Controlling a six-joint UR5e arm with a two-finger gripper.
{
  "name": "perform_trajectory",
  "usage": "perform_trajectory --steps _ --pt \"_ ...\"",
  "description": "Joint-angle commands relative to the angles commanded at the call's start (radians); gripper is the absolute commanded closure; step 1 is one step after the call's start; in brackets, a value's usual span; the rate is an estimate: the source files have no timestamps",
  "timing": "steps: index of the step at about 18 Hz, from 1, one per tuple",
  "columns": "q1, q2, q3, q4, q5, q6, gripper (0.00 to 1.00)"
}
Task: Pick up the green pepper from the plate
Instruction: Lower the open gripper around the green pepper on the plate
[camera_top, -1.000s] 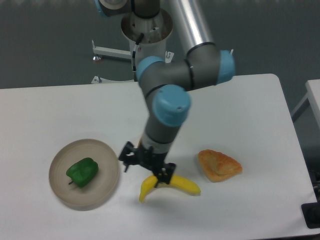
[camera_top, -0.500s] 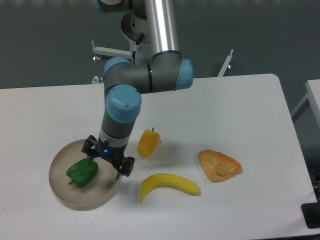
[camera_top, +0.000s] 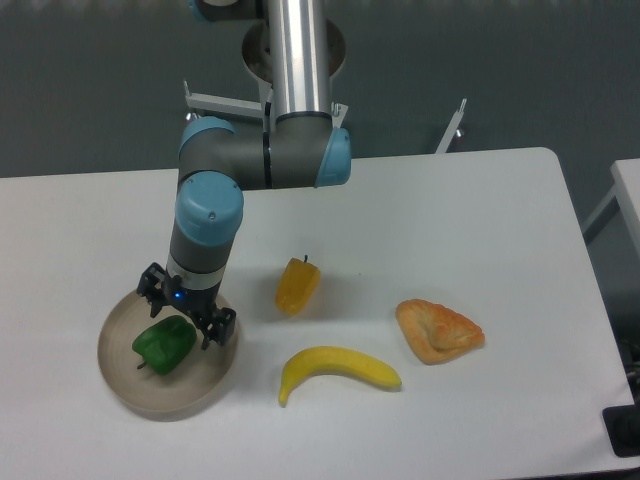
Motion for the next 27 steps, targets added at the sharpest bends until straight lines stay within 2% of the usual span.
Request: perform_trajectory --steps 4,6,17,27 --pt "-0.003 -0.006 0.003 0.003 0.000 0.003 0.00" --pt "-0.003 -0.009 -0.006 0.029 0.000 0.003 0.00" --pt "-0.028 -0.018 -0.011 0.063 0.002 0.006 0.00" --pt "-0.040 -0.035 -0.009 0.066 0.002 0.008 0.00"
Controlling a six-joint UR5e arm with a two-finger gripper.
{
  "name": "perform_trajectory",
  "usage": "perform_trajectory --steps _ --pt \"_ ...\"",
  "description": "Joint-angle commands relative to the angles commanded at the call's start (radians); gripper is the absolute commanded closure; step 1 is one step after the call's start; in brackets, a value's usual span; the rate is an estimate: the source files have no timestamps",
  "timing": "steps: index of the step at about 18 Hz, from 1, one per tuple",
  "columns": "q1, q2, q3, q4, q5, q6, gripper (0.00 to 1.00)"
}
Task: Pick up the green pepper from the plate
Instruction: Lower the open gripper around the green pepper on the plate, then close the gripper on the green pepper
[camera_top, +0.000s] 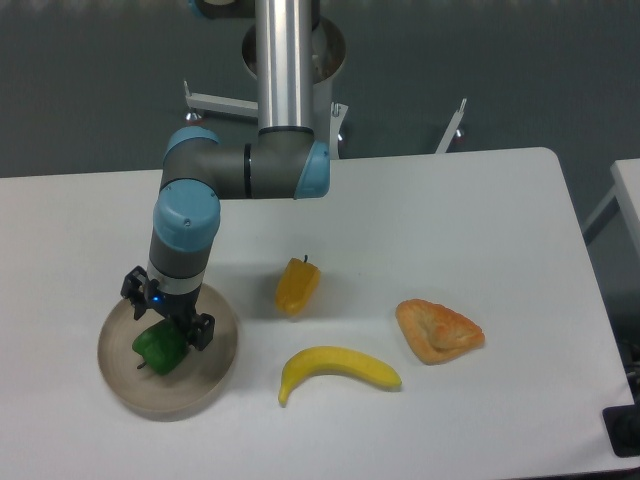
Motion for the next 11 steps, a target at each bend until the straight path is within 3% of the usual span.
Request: perform_trajectory --steps 9,11 --pt "-0.002 -0.009 0.005 0.000 0.015 -0.002 0.01" --pt "-0.003 -0.011 0.005 0.000 0.043 0.000 0.22"
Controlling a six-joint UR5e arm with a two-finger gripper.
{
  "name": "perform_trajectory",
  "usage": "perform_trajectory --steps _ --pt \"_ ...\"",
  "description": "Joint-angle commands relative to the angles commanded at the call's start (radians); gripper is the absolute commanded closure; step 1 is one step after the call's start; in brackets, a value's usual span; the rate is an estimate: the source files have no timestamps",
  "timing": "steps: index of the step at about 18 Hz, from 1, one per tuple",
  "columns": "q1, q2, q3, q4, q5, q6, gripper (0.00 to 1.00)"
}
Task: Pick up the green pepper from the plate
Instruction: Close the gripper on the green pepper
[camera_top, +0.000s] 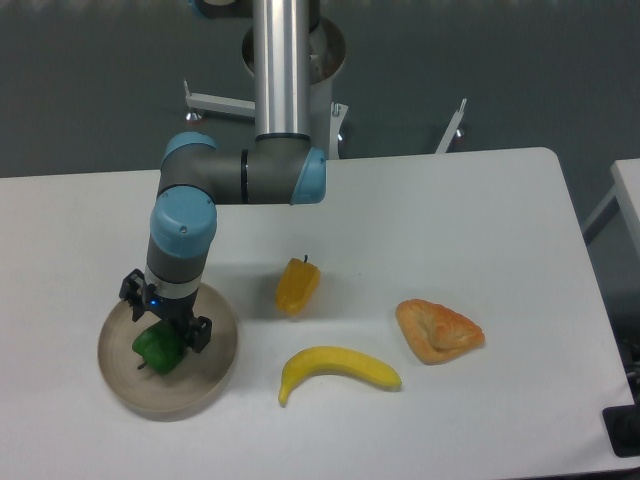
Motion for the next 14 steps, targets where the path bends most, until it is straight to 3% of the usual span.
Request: perform_trajectory --steps 1,5,11,14 --pt "0.000 0.000 0.000 0.000 0.000 0.008 0.33" --pt "0.000 0.000 -0.002 0.000 0.000 0.017 0.49" --pt "0.000 0.003 0.003 -0.002 0.000 0.023 0.60" --pt "0.000 0.008 0.006 -0.002 0.000 0.023 0.61"
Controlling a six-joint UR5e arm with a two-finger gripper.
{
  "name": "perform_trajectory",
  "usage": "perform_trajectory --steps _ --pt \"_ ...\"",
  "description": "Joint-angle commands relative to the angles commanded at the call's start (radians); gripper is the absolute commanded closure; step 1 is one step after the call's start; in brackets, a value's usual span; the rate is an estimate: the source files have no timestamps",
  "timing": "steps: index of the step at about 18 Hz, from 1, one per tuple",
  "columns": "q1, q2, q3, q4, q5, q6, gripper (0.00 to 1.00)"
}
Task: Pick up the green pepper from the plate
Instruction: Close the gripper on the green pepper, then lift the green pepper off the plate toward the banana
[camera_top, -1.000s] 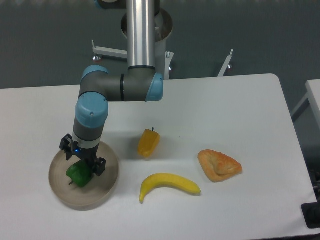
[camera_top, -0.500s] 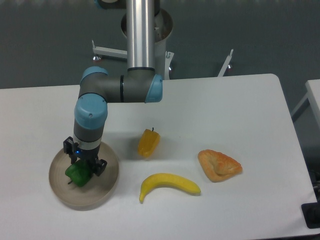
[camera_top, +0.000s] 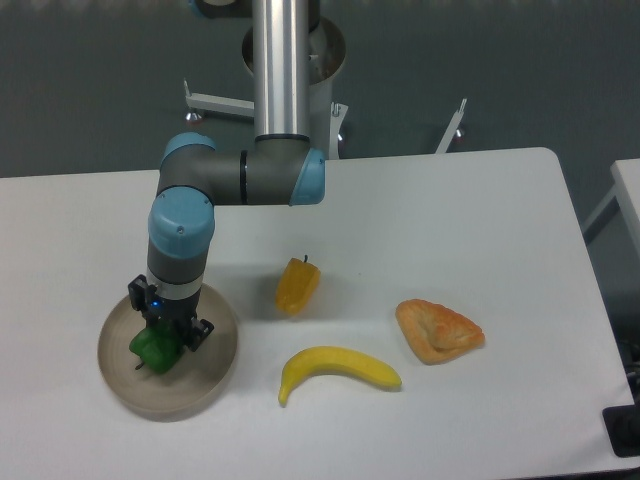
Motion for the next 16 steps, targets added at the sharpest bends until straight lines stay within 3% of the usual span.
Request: perform_trajectory --steps 7,11,16 --pt "0.018 0.044 0.006 -0.003 0.002 0.064 0.61" --pt "0.122 0.092 0.014 -0.014 0.003 0.132 0.61" --pt "0.270 0.109 0.046 -0.018 0.049 0.302 0.61"
